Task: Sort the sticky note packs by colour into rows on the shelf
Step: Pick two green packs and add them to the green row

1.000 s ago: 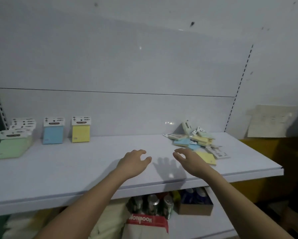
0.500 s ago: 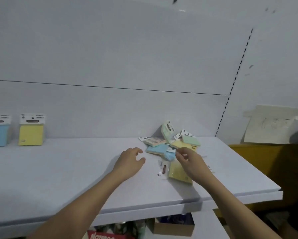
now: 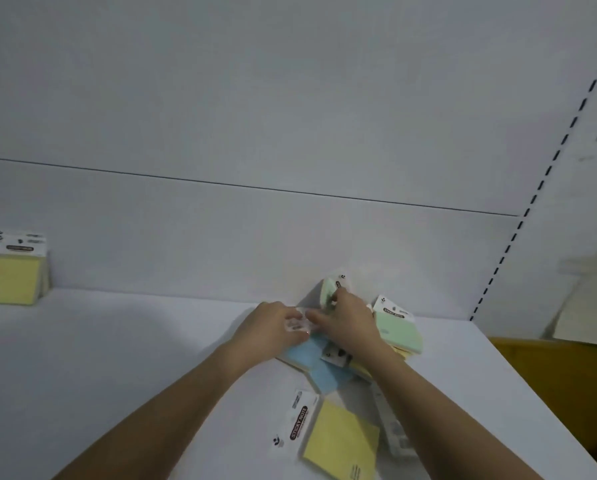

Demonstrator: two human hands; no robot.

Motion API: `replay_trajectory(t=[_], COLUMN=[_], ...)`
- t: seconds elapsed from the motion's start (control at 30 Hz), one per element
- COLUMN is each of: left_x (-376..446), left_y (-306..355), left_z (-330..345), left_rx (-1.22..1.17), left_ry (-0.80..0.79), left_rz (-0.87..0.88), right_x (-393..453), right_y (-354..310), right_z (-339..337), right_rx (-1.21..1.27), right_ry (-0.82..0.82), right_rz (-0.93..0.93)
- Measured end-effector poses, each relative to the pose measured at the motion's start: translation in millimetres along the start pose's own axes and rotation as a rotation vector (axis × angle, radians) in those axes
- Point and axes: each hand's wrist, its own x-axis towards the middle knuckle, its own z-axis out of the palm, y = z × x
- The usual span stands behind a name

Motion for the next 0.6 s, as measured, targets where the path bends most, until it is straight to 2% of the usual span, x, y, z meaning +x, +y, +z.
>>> replay_trajectory(t=[0.1, 0.17, 0.23, 0.33, 0.4, 0.47, 0.53, 0.6], left_x=[1, -3, -5, -13, -20, -31, -47, -68], left_y=[1, 2, 5, 17, 29, 43, 59, 68], left_z=[-1, -1, -4, -17, -23, -23, -20, -14], left_rx=[0.142, 0.232, 0.176, -0.181, -0.447, -0.760, -1.093, -1.270], left_ry=[0.030, 0.140, 0.319, 0.594, 0.676, 0.719, 0.750, 0.780], left_rz=[0.037, 0.013, -0.074, -0.267, -0.405, -0.492, -0.569, -0.656], right_x=[8, 10, 10, 13, 10, 4, -5, -14], right_y=[8, 15, 19, 27, 34, 37, 38, 39], right_z=[-1, -5, -16, -34, -44, -49, -51, -47], right_rx=[-0.050, -0.052, -0.015, 0.064, 0.216, 0.605, 0.937, 1.091], right_ry=[0.020, 0.048, 0.103, 0.176, 0.113, -0.073, -0.270, -0.409], right_rz=[-0.065, -0.131, -0.215, -0.319, -0.367, -0.347, -0.252, -0.189])
